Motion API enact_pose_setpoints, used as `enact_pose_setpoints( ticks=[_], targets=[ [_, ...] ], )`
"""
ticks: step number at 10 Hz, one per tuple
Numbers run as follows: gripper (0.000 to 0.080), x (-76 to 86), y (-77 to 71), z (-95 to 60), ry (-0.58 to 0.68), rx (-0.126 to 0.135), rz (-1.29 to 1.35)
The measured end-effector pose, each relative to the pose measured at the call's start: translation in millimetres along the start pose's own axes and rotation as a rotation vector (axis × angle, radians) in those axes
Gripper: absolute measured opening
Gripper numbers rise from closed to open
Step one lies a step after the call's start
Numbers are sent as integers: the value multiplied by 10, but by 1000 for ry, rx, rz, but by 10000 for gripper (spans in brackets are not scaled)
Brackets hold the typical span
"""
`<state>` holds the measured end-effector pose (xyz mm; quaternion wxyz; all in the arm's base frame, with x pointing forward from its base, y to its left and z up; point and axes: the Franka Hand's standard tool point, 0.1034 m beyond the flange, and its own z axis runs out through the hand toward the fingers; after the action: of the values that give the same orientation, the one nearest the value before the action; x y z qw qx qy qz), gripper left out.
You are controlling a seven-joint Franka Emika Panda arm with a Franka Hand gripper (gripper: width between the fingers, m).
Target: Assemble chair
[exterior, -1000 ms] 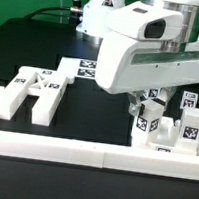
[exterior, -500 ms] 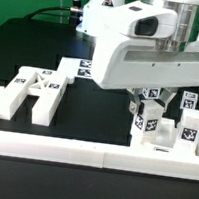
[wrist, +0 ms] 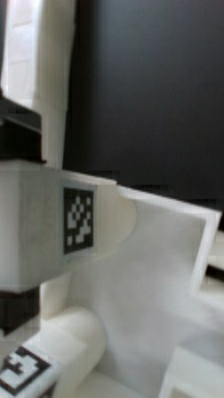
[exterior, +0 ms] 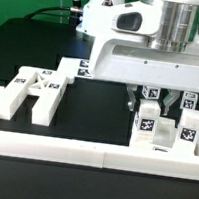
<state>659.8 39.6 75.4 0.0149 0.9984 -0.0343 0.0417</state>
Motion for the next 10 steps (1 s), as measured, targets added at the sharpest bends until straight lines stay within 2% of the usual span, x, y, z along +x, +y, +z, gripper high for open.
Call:
enact_pose_setpoints(
  ticks=[2, 6, 10],
  targets=[
    [294, 0, 5, 3, 0, 7, 147],
    [294, -3, 27, 0, -2, 3, 338],
    [300, -48, 85, -15, -22, -17, 482]
  ],
)
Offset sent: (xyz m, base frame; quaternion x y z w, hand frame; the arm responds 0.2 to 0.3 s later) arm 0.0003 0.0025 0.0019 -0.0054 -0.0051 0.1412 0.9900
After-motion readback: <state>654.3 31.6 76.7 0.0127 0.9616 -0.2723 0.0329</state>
